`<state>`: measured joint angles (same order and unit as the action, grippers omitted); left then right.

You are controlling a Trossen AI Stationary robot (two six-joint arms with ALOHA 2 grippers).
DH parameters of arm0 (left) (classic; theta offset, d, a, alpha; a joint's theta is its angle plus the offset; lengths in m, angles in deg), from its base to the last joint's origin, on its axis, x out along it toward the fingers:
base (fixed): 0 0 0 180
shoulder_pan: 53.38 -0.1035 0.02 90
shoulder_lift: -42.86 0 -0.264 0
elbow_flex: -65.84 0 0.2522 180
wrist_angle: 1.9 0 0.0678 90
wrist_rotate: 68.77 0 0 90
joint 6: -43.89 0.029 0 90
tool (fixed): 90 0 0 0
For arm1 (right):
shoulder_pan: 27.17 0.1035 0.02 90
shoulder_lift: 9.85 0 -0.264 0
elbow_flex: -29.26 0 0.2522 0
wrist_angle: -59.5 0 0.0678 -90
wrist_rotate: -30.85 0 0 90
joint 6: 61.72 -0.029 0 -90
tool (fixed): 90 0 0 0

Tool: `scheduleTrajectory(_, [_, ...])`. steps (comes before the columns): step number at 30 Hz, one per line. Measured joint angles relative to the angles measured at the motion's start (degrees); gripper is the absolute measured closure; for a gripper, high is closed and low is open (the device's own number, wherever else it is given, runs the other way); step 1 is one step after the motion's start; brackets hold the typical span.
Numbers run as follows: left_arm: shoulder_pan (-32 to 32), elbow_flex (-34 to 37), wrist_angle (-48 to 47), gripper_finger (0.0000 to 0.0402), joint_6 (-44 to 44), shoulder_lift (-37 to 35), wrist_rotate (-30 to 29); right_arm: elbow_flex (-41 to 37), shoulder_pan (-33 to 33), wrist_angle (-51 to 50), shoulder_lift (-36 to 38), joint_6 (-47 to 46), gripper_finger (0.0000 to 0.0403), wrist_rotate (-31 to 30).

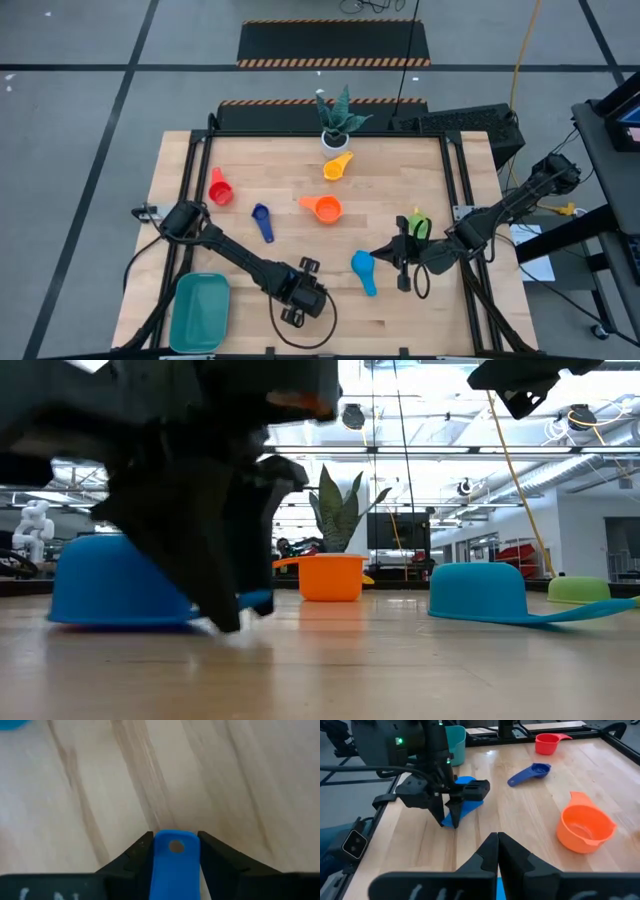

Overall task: Nest measuring cups in basket
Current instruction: Stack the blue measuring cup on the orange measuring cup

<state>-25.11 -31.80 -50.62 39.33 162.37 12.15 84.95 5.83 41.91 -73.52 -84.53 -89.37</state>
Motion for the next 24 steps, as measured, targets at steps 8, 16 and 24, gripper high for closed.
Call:
scheduleTrajectory(8, [-0.1,-0.1,-0.4,0.0268,0.4,-1.2,0.6,2.0,1.7,15.2,-10.1,17.0,0.0403,4.6])
scheduleTrajectory(16, [-0.1,-0.2,-0.8,0.0272,1.0,-3.1,0.9,13.8,1.6,10.4,-25.5,30.3,0.04,8.0])
scheduleTrajectory(24, [0.1,-0.3,-2.7,0.027,-0.7,-8.3,0.2,19.7,3.8,9.6,-34.2,43.5,0.0341,2.4])
